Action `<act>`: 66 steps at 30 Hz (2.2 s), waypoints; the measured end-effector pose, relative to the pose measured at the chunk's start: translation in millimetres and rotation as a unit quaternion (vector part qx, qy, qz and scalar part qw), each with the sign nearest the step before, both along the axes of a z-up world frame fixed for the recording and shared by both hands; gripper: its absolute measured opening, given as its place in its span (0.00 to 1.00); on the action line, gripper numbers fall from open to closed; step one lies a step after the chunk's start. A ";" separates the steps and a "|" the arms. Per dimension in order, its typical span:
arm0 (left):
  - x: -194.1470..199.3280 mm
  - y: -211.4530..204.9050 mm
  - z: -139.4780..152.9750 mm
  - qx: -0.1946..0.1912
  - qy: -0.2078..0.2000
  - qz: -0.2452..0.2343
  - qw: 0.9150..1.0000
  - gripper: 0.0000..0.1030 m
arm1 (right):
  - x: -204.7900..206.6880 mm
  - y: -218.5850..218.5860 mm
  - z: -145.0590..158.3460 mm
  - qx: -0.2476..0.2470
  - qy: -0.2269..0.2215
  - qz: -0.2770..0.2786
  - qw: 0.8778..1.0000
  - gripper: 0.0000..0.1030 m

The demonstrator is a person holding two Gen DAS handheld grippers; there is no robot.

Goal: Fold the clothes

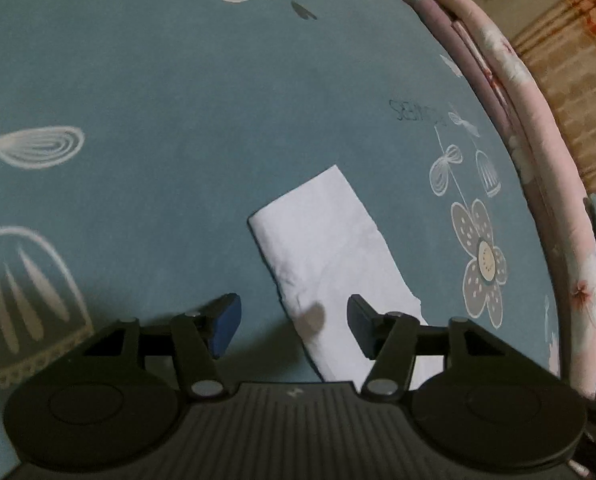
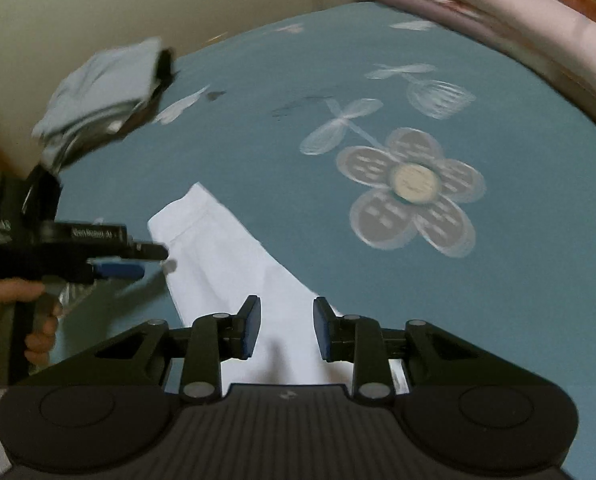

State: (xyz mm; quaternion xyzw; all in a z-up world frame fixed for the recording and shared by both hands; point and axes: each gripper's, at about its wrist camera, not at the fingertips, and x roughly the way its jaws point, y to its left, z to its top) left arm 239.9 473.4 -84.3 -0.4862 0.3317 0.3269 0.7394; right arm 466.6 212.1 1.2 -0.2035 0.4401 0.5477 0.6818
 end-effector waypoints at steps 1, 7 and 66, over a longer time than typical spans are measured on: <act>0.2 2.4 -1.4 -0.005 -0.004 -0.001 1.000 0.57 | 1.9 13.3 -6.6 -0.005 -0.003 0.020 1.000 0.32; -1.5 16.9 -6.9 -0.032 -0.026 -0.019 0.999 0.60 | 20.5 66.0 -44.5 -0.044 0.011 0.101 0.994 0.32; 15.2 21.8 47.8 0.170 0.022 -0.158 0.973 0.08 | 9.8 -36.7 -29.2 -0.065 -0.085 -0.026 0.994 0.40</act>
